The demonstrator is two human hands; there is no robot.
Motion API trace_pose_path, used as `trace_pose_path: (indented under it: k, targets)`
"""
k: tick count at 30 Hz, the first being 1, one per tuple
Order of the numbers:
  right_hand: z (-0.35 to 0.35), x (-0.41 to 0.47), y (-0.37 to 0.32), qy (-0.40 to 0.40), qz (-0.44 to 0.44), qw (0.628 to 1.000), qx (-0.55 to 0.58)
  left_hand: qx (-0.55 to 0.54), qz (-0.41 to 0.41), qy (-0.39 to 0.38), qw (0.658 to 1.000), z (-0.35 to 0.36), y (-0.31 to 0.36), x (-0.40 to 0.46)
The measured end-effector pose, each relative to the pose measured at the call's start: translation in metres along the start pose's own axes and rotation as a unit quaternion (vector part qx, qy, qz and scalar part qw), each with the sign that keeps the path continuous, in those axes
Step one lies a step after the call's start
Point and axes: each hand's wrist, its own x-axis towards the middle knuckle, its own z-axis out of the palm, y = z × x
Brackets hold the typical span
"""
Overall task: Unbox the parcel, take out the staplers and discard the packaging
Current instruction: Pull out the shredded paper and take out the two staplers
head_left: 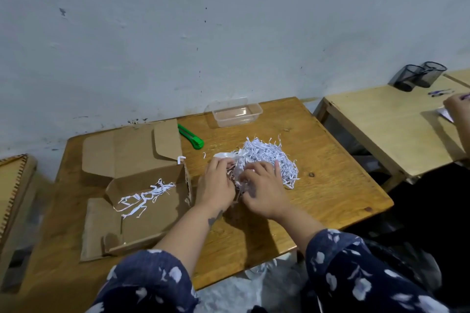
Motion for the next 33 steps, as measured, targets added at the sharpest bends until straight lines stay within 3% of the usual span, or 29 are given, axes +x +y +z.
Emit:
trace_pose_path:
  k: [4,7,13,16,21,26,31,33]
  targets:
    - [-0.017,0.006,0.019,0.012,0.012,0.999,0.048,0.03,0.027,0.02,0.999,0.001,0.014,0.012]
    - [-0.023,0.01,0.035,0.049,-0.006,0.999,-0.015,0.03,0.056,0.01,0.998,0.006,0.02,0.02]
    - [-0.006,-0.002,0.054,-0.008,-0.088,0.99,-0.115,0.052,0.069,-0.05,0.995,0.02,0.021,0.032]
    - [-0.009,-0.005,0.058,0.017,-0.058,0.996,-0.067,0.069,0.062,-0.04,0.995,0.026,0.018,0.034]
    - [-0.033,0.017,0.06,0.109,0.003,0.994,0.03,0.085,0.092,0.037,0.991,0.029,0.026,0.038]
    - [-0.026,0.033,0.075,-0.036,0.066,0.997,-0.032,0.192,0.067,-0.063,0.977,0.038,0.021,0.036]
    - [-0.027,0.02,0.103,-0.08,0.14,0.986,-0.033,0.208,0.003,-0.053,0.977,0.029,0.009,0.029]
    - [-0.031,0.02,0.107,-0.051,0.149,0.987,-0.015,0.202,-0.011,-0.021,0.979,0.028,0.01,0.032]
